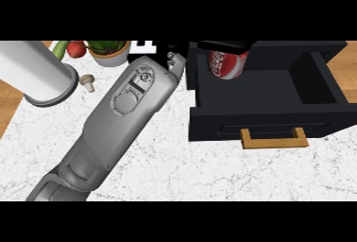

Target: Pick up the can, place it into the drawer and close the drawer

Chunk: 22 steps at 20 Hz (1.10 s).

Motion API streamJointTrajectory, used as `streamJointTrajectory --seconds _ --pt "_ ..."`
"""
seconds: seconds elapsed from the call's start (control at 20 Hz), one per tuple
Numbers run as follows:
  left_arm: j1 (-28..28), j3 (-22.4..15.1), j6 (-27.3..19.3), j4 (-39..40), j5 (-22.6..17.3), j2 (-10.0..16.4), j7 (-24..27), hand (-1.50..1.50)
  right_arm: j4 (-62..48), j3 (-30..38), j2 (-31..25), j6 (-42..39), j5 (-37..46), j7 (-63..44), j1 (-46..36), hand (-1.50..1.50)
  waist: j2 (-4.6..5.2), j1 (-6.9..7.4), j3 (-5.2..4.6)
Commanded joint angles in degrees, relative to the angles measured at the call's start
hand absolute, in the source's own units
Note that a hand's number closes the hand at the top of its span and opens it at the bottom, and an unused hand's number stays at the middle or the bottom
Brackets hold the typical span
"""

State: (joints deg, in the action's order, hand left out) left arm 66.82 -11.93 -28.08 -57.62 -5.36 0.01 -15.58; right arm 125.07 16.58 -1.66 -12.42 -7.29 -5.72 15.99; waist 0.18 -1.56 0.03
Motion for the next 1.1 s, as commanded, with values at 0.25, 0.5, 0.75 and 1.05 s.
streamJointTrajectory --seconds 0.25,0.5,0.75,1.05 --pt "12.85 -3.24 -3.73 15.41 -7.09 -0.01 2.28 1.50 -1.96 -1.68 0.75 0.27 1.83 -0.13 -2.08 -1.50 0.31 -0.86 0.05" --pt "15.71 -5.27 -4.32 22.60 -10.45 -0.01 6.81 1.50 0.81 -3.06 0.92 1.94 2.88 -2.91 -3.61 -1.50 0.57 -1.81 0.05" --pt "19.33 -7.88 -5.47 26.01 -13.16 -0.01 6.51 1.50 -0.44 -0.90 -0.98 1.66 1.54 -3.42 -5.79 -1.50 0.50 -1.66 0.07" --pt "18.57 -11.22 -5.05 30.76 -17.03 -0.01 10.45 1.50 -2.52 -1.05 -0.85 1.44 1.77 -2.19 -6.34 -1.50 0.83 -2.80 0.11"
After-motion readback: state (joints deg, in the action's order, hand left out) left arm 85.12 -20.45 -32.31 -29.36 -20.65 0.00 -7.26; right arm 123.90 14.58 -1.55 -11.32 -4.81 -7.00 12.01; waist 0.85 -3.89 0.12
